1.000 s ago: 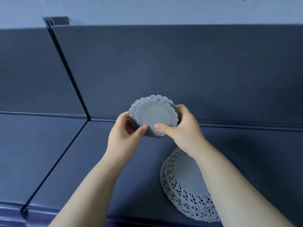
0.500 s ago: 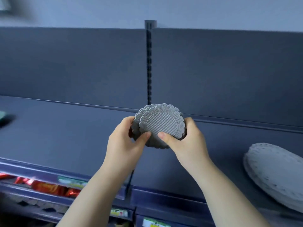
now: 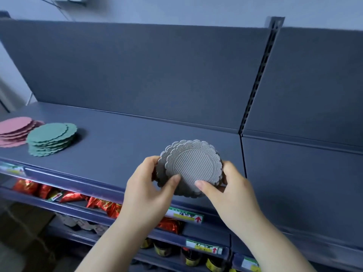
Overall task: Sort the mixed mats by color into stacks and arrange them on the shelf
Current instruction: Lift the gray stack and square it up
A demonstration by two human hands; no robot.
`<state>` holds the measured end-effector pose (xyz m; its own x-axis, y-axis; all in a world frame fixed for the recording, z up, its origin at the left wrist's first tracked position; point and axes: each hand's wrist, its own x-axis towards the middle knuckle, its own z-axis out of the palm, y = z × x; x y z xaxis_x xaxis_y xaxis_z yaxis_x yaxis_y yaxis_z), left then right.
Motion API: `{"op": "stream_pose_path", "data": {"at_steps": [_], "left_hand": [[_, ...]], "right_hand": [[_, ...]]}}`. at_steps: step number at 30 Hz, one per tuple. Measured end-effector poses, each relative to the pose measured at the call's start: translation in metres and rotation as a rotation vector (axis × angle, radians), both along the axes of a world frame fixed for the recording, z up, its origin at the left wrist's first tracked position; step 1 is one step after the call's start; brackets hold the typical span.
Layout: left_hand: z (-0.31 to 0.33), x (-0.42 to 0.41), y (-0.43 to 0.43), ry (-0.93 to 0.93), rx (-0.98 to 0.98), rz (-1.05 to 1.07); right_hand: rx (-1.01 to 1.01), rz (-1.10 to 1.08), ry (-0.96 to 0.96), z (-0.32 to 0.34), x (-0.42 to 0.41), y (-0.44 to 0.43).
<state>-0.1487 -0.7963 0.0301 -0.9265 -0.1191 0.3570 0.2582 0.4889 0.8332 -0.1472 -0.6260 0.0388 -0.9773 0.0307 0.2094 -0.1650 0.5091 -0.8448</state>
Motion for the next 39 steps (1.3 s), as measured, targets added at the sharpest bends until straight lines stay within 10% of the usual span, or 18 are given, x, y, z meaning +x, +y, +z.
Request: {"op": "stream_pose_path", "data": {"at_steps": [19, 39], "left_hand": [[-0.006, -0.057, -0.024, -0.064, -0.143, 0.096], [-0.015, -0.153, -0.276, -0.356, -0.206, 0.024]], "right_hand": [[-0.104, 0.038, -0.135, -0.023, -0.072, -0.029], [0.02, -0.074, -0.255, -0.032, -0.133, -0.275]]}}
